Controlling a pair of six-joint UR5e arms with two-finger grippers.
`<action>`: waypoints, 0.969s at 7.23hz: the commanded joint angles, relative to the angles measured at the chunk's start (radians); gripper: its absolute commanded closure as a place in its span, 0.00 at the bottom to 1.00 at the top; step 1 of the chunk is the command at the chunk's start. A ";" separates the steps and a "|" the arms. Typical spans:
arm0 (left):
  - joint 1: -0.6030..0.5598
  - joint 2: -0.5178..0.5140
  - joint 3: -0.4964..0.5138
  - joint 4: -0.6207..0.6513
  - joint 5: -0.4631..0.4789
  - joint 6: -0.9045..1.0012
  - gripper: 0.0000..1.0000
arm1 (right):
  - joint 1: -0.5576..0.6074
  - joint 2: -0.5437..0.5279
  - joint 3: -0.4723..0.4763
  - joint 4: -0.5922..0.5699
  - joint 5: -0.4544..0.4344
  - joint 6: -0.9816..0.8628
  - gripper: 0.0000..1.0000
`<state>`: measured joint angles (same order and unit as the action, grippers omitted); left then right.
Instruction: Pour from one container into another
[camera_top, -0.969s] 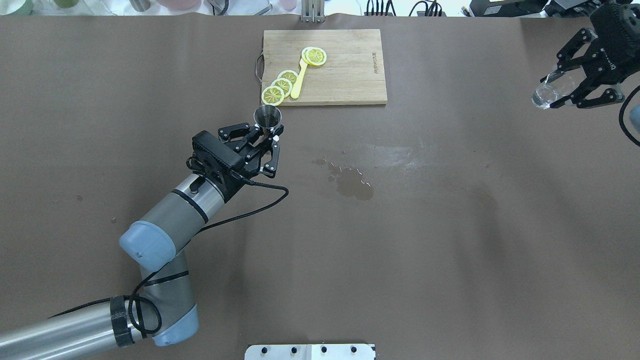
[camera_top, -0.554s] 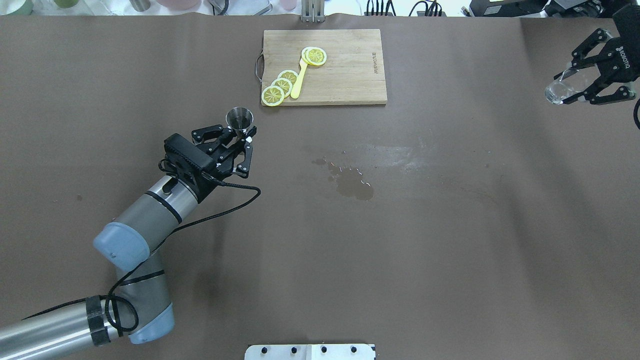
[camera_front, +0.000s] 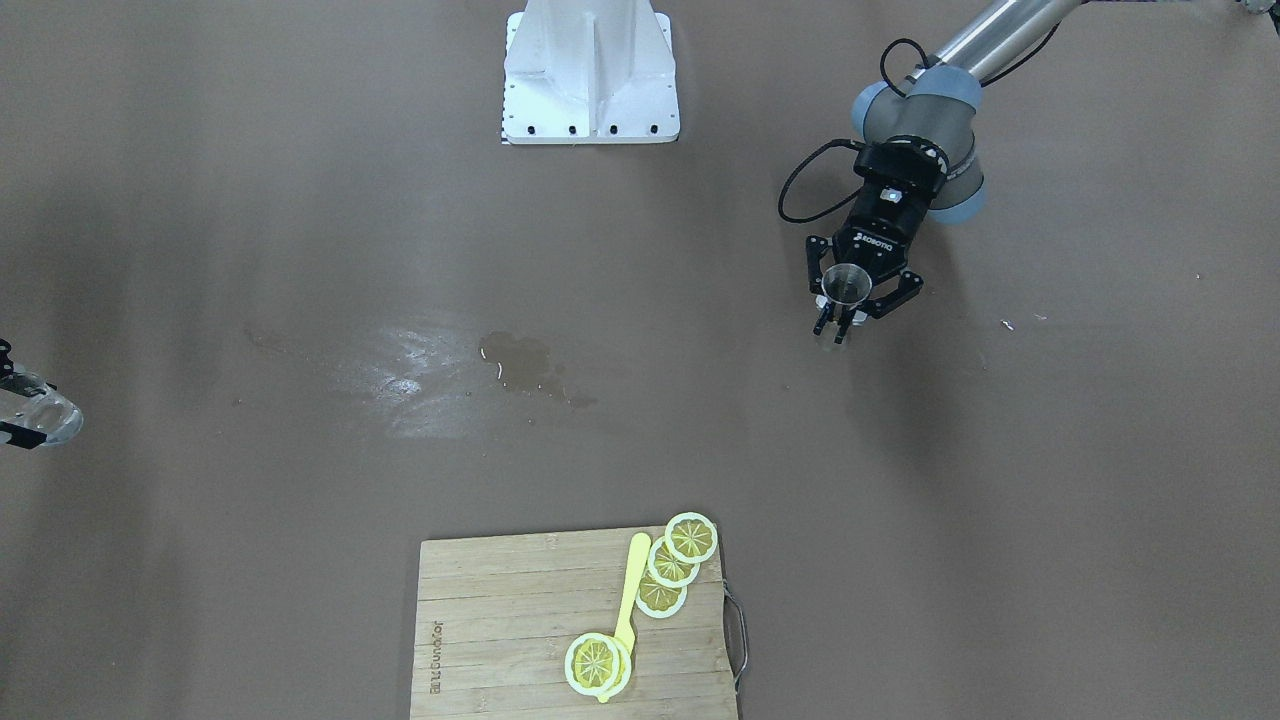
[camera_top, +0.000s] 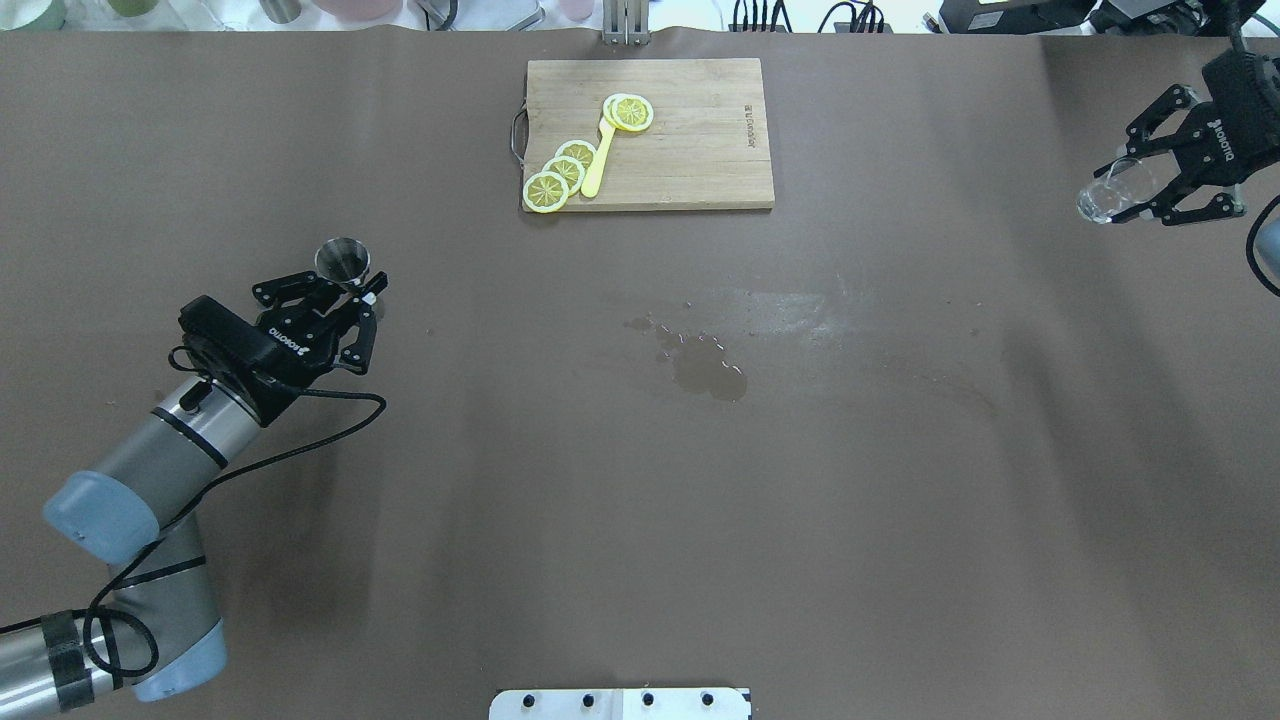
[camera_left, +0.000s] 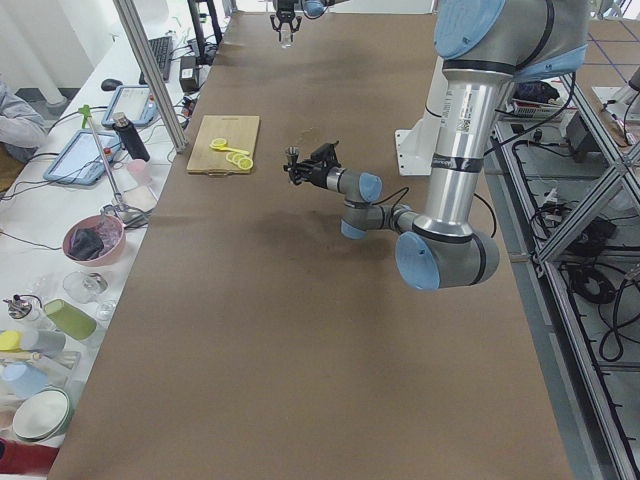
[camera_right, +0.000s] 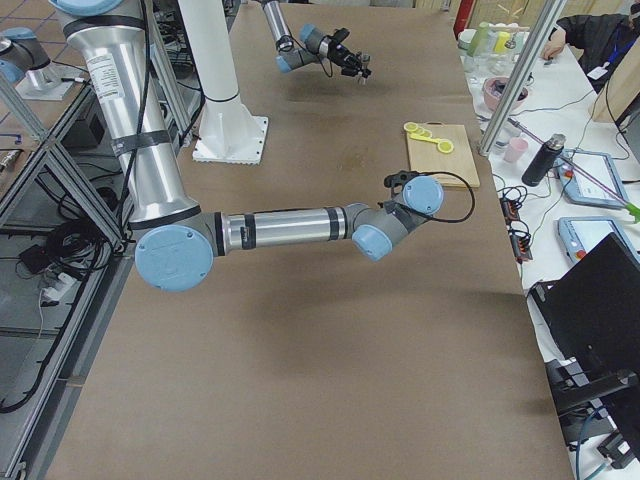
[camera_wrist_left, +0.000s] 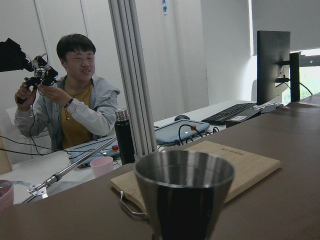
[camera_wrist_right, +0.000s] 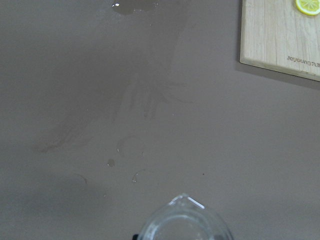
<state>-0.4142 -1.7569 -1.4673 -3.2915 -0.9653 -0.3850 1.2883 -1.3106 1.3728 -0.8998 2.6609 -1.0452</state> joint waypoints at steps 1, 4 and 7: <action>-0.017 0.095 0.004 -0.042 0.002 -0.009 1.00 | -0.009 -0.004 -0.102 0.144 -0.001 0.029 1.00; -0.043 0.119 0.010 -0.053 0.002 -0.038 1.00 | -0.009 0.008 -0.171 0.188 -0.012 0.056 1.00; -0.043 0.180 0.080 -0.192 -0.004 -0.127 1.00 | -0.046 0.096 -0.225 0.196 -0.079 0.169 1.00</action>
<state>-0.4564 -1.5935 -1.4266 -3.4180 -0.9657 -0.4995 1.2646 -1.2443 1.1588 -0.7101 2.6145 -0.9211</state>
